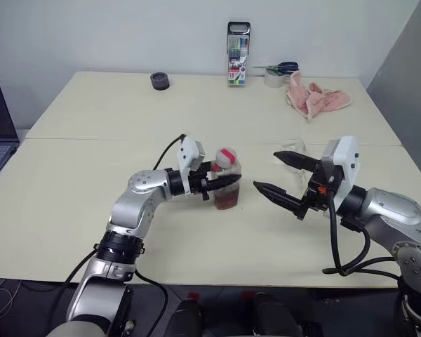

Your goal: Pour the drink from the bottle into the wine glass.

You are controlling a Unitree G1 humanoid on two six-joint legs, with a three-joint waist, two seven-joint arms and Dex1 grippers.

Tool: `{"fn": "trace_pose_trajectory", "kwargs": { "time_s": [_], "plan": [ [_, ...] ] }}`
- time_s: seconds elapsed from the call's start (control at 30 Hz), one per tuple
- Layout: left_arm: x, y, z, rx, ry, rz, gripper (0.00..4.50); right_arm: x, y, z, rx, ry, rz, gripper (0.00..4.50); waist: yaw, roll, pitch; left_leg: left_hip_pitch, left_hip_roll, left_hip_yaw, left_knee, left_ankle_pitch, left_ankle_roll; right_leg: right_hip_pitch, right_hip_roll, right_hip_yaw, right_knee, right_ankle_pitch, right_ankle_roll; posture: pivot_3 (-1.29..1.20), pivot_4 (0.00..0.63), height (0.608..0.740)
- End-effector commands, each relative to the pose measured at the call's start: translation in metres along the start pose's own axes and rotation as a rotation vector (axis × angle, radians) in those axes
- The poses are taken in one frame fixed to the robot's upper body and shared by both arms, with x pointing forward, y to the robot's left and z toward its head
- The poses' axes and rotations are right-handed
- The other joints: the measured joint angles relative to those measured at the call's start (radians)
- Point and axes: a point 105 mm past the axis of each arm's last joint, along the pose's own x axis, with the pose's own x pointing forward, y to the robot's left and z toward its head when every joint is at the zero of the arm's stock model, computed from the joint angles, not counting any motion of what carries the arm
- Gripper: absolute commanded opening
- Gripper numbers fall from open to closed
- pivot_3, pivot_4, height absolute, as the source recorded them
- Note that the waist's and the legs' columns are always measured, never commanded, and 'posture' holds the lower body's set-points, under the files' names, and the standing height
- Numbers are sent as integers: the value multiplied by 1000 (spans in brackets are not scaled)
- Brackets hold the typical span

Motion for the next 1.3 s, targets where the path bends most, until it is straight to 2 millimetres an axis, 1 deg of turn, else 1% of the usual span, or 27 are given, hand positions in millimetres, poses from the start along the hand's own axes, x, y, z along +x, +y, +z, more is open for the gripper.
{"fn": "trace_pose_trajectory", "kwargs": {
  "time_s": [0.03, 0.2, 0.3, 0.43, 0.67, 0.83, 0.93, 1.03, 1.1, 1.13, 1.23, 1.3],
  "plan": [
    [8, -5, 15, 85, -24, -89, 1806, 8, 7, 13, -47, -39, -3, 4500, -1, 0, 0, 0, 0, 0, 0, 0, 0, 0, 0, 0, 0, 0, 0, 0, 150, 740],
    [15, -1, 21, 101, -46, -120, 1806, 22, 9, 8, -50, -37, -23, 4500, -1, 0, 0, 0, 0, 0, 0, 0, 0, 0, 0, 0, 0, 0, 0, 0, 150, 740],
    [17, 0, 21, 111, -46, -136, 1806, 30, 10, 5, -51, -46, -32, 4500, -1, 0, 0, 0, 0, 0, 0, 0, 0, 0, 0, 0, 0, 0, 0, 0, 150, 740],
    [18, 1, 20, 123, -44, -144, 1806, 41, 6, 6, -58, -70, -72, 4500, -2, 0, 0, 0, 0, 0, 0, 0, 0, -1, 0, 0, 0, 0, 0, 0, 150, 740],
    [16, 1, 16, 146, -29, -147, 1806, 50, 5, 5, -59, -88, -85, 4500, -2, 0, 0, -1, 0, -1, 0, 0, 0, -1, 0, 0, 0, 0, 0, 0, 150, 740],
    [16, 1, 15, 155, -29, -143, 1806, 55, 4, 1, -62, -76, -87, 4500, -2, 0, 0, -1, 0, -1, 0, 0, 0, -1, 0, 0, 0, 0, 0, 0, 150, 740],
    [16, 1, 15, 159, -28, -145, 1806, 56, 4, 2, -59, -85, -89, 3893, -2, 0, 0, -1, 0, -1, 0, 0, 0, -1, 0, 0, 0, 0, 0, 0, 150, 740],
    [16, 1, 14, 161, -28, -146, 1806, 56, 5, 2, -59, -87, -84, 2868, -2, 0, 0, -1, 0, -1, 0, 0, 0, -1, 0, 0, 0, 0, 0, 0, 150, 740],
    [16, 1, 14, 161, -27, -147, 1805, 57, 6, 3, -61, -88, -72, 2097, -2, 0, 0, -1, 0, -1, 0, 0, 0, -1, 0, 0, 0, 0, 0, 0, 150, 740],
    [16, 1, 14, 162, -28, -148, 1804, 57, 7, 2, -61, -87, -64, 1843, -2, 0, 0, -1, 0, -1, 0, 0, 0, -1, 0, 0, 0, 0, 0, 0, 150, 740],
    [16, -1, 16, 166, -37, -160, 1803, 58, 16, 4, -73, -91, 10, 1847, -2, 0, 0, -1, 0, -1, 0, 0, 0, -1, 0, 0, 0, 0, 0, 0, 150, 740],
    [17, -2, 18, 150, -49, -174, 1803, 56, 21, 6, -122, -80, 122, 1847, -2, 0, 0, -1, 0, -1, 0, 0, 0, -1, 0, 0, 0, 0, 0, 0, 150, 740]
  ]
}}
